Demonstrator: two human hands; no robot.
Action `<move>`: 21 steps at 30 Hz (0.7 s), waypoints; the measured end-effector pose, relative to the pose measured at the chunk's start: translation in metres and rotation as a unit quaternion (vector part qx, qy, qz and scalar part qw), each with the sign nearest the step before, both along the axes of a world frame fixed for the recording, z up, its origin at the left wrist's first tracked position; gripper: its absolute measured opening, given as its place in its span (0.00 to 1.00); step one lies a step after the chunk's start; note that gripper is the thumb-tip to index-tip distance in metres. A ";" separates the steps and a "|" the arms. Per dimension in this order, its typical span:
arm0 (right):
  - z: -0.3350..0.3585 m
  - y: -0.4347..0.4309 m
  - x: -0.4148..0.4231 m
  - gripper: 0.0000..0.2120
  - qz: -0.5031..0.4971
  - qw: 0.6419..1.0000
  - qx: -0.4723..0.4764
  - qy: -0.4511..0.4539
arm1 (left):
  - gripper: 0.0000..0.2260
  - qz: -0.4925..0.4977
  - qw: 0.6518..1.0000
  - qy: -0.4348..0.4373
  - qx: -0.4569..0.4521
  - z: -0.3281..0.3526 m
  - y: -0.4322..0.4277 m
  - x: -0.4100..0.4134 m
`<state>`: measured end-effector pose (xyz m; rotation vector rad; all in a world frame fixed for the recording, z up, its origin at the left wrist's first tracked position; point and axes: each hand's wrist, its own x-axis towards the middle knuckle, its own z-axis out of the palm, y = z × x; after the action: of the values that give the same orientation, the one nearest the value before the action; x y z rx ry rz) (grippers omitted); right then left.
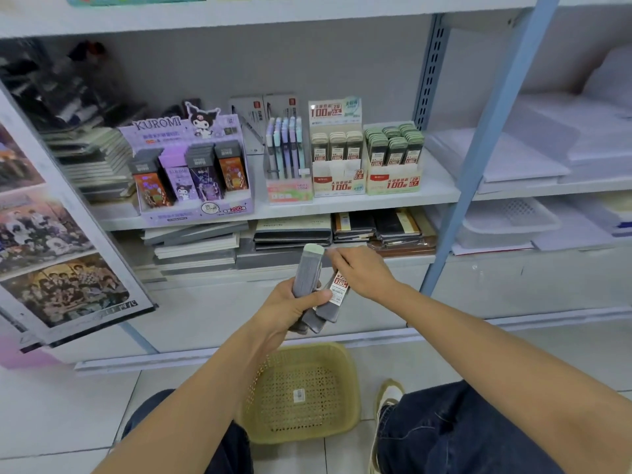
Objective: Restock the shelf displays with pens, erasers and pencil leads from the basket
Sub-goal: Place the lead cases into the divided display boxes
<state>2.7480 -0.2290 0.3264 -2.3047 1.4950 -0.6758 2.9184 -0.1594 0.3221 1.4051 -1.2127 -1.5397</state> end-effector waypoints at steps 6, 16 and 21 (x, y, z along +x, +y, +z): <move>0.035 -0.018 -0.014 0.17 -0.015 0.986 0.097 -0.134 | 0.10 0.009 0.998 -0.028 -0.052 0.026 -0.031 -0.015; 0.084 -0.044 -0.084 0.11 0.075 0.915 0.235 -0.321 | 0.13 0.000 0.998 -0.017 -0.066 0.064 -0.085 -0.049; 0.120 -0.074 -0.119 0.09 -0.003 0.940 0.111 -0.323 | 0.16 0.043 0.996 0.059 -0.047 0.079 -0.121 -0.062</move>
<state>2.6288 -0.3030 0.4467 -1.6704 1.1850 -1.0724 2.8566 -0.2799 0.4010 1.2714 -1.1235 -1.4663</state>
